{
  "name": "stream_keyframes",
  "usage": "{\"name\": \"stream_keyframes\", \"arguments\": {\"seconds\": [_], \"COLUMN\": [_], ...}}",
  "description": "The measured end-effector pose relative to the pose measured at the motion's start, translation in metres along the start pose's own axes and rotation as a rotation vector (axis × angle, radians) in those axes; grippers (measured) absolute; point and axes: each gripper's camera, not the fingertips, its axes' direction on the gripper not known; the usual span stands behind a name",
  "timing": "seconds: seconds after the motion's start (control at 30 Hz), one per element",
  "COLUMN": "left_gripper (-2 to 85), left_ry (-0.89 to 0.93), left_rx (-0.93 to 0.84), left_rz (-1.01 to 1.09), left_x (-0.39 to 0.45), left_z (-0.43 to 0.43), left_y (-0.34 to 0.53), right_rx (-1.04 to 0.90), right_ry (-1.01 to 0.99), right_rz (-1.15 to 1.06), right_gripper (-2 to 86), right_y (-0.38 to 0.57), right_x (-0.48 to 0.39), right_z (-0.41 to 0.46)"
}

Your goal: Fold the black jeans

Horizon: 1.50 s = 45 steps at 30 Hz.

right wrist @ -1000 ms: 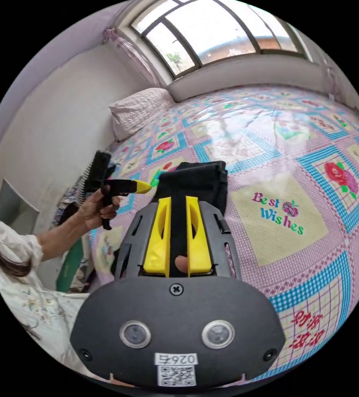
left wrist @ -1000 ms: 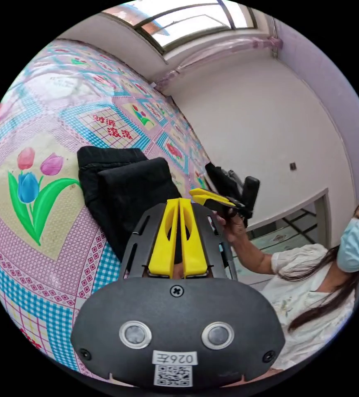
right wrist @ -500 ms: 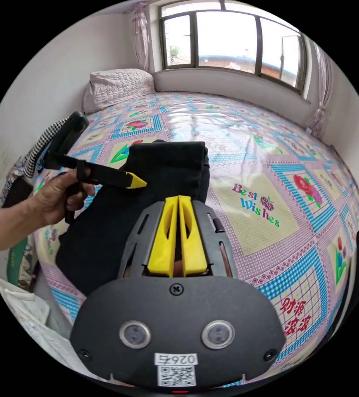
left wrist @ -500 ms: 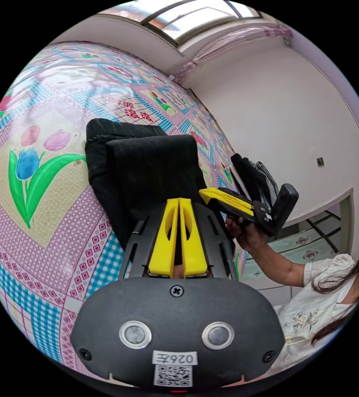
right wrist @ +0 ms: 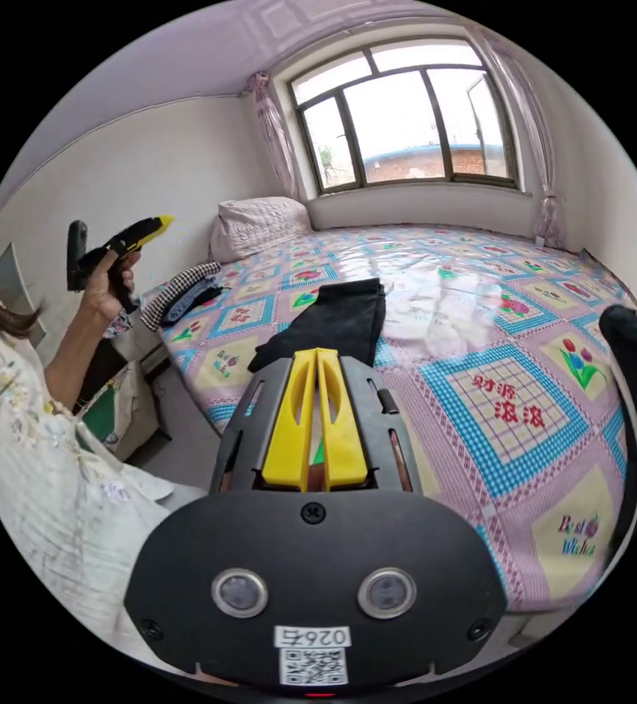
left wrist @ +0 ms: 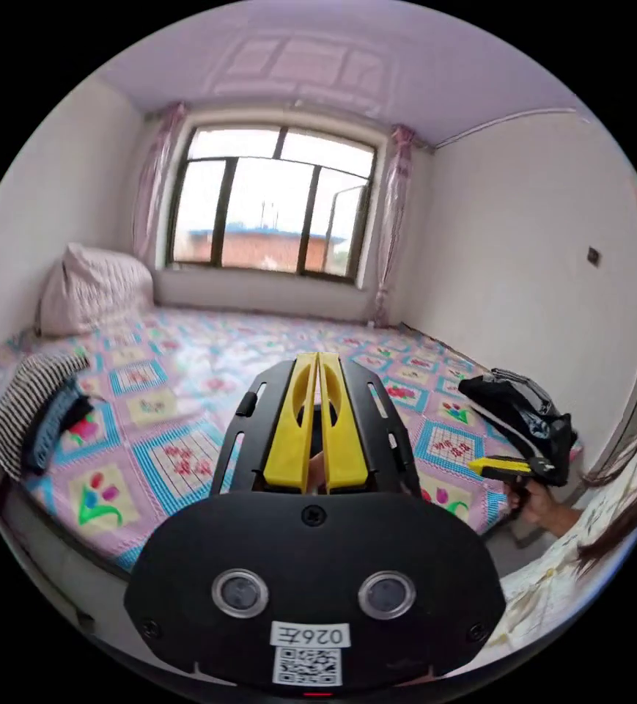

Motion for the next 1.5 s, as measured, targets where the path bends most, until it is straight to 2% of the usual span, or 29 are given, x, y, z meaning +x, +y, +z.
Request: {"name": "stream_keyframes", "arguments": {"seconds": [0.1, 0.17, 0.23, 0.3, 0.37, 0.43, 0.5, 0.57, 0.6, 0.67, 0.73, 0.77, 0.87, 0.93, 1.03, 1.13, 1.27, 1.5], "left_gripper": [-1.0, -1.0, -1.0, -0.9, -0.8, -0.2, 1.6, 5.8, 9.1, 8.4, 1.0, 0.5, -0.5, -0.7, -0.5, 0.9, 6.2, 12.2], "left_ry": [0.010, 0.144, 0.382, 0.483, 0.438, 0.101, -0.085, -0.097, -0.024, 0.086, 0.144, 0.125, -0.084, -0.132, 0.003, 0.054, 0.091, 0.329], "left_rx": [0.235, 0.356, 0.423, 0.454, 0.484, 0.509, 0.602, 0.688, 0.655, 0.567, 0.515, 0.517, 0.433, 0.287, 0.042, -0.128, -0.325, -0.629], "left_rz": [0.094, 0.102, 0.097, 0.099, 0.128, 0.182, 0.234, 0.270, 0.297, 0.269, 0.294, 0.292, 0.289, 0.260, 0.151, 0.072, 0.000, -0.202], "left_x": [0.052, 0.072, 0.090, 0.103, 0.123, 0.161, 0.187, 0.201, 0.202, 0.194, 0.181, 0.177, 0.162, 0.137, 0.086, 0.040, -0.018, -0.131], "left_z": [-0.074, -0.105, -0.128, -0.142, -0.163, -0.196, -0.220, -0.238, -0.245, -0.248, -0.245, -0.243, -0.217, -0.176, -0.105, -0.037, 0.038, 0.186], "left_y": [0.011, 0.018, 0.020, 0.021, 0.023, 0.027, 0.034, 0.039, 0.032, 0.017, 0.009, 0.009, 0.006, -0.003, -0.010, -0.002, 0.013, 0.024], "right_rx": [0.101, 0.160, 0.168, 0.200, 0.289, 0.349, 0.381, 0.423, 0.434, 0.457, 0.416, 0.389, 0.338, 0.289, 0.210, 0.140, 0.039, -0.078], "right_ry": [-0.093, -0.182, -0.221, -0.212, -0.181, -0.167, -0.162, -0.208, -0.227, -0.310, -0.346, -0.345, -0.319, -0.304, -0.284, -0.277, -0.267, -0.165], "right_rz": [0.058, 0.147, 0.169, 0.173, 0.133, 0.087, 0.061, 0.018, 0.011, 0.012, 0.018, 0.012, 0.046, 0.089, 0.184, 0.277, 0.385, 0.529], "right_gripper": [-1.0, -1.0, -1.0, -1.0, -1.0, -1.0, -1.0, -1.0, -1.0, -1.0, -1.0, -1.0, -0.9, -0.9, -0.9, -0.5, 2.6, 5.8], "right_y": [0.040, 0.063, 0.073, 0.078, 0.082, 0.081, 0.078, 0.074, 0.074, 0.070, 0.063, 0.059, 0.051, 0.048, 0.048, 0.049, 0.034, -0.009], "right_x": [0.001, 0.014, 0.023, 0.026, 0.023, 0.017, 0.012, 0.009, 0.010, 0.016, 0.021, 0.022, 0.026, 0.031, 0.043, 0.055, 0.066, 0.084], "right_z": [-0.064, -0.108, -0.131, -0.150, -0.175, -0.193, -0.208, -0.223, -0.226, -0.231, -0.228, -0.224, -0.211, -0.198, -0.171, -0.135, -0.071, 0.033]}}
